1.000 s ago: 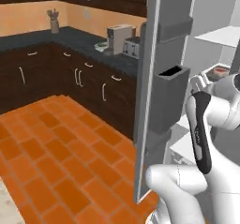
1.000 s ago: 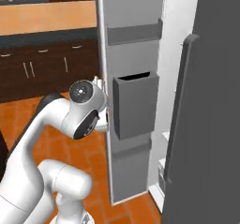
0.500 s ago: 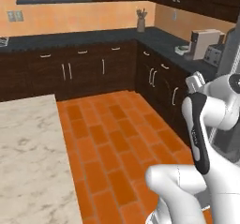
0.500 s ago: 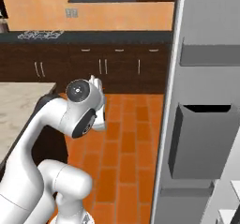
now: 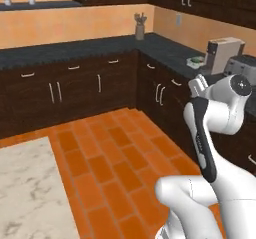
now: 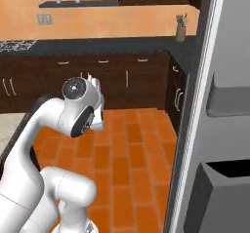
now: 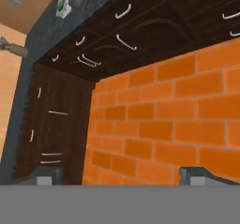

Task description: Take the meat container that has the steak and place it on the second highest rack of the freezer. Then take the vegetable container that has the carrot and broccoli and place it on the highest rack of the freezer.

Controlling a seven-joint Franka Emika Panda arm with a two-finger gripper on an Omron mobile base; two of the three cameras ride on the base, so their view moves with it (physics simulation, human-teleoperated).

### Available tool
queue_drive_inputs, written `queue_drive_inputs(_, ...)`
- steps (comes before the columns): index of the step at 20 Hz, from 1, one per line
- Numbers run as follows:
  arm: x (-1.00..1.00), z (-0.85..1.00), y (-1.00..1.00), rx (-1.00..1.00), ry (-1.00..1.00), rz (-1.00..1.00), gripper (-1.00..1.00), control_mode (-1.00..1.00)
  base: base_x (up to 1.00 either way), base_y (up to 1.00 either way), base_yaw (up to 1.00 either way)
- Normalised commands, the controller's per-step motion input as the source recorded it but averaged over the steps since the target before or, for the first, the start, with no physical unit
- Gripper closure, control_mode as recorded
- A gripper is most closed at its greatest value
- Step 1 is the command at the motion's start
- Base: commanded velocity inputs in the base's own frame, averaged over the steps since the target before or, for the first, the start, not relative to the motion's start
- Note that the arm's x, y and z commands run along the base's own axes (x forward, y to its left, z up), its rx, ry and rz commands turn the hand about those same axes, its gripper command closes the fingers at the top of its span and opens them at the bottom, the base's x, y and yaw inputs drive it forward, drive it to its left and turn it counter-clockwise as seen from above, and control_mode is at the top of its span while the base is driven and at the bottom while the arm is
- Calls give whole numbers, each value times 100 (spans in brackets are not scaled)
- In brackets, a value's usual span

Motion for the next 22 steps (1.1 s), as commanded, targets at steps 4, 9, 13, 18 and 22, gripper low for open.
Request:
queue_drive_inputs(4,0,0,0,0,0,0,-100,100,100,13,-46)
queue_drive_inputs(9,0,0,0,0,0,0,-100,100,100,14,-44)
queue_drive_inputs(13,0,0,0,0,0,0,-100,100,100,19,-42)
queue_drive_inputs(18,0,0,0,0,0,0,-100,100,100,32,-42)
queue_drive_inputs(22,0,0,0,0,0,0,-100,100,100,30,-42)
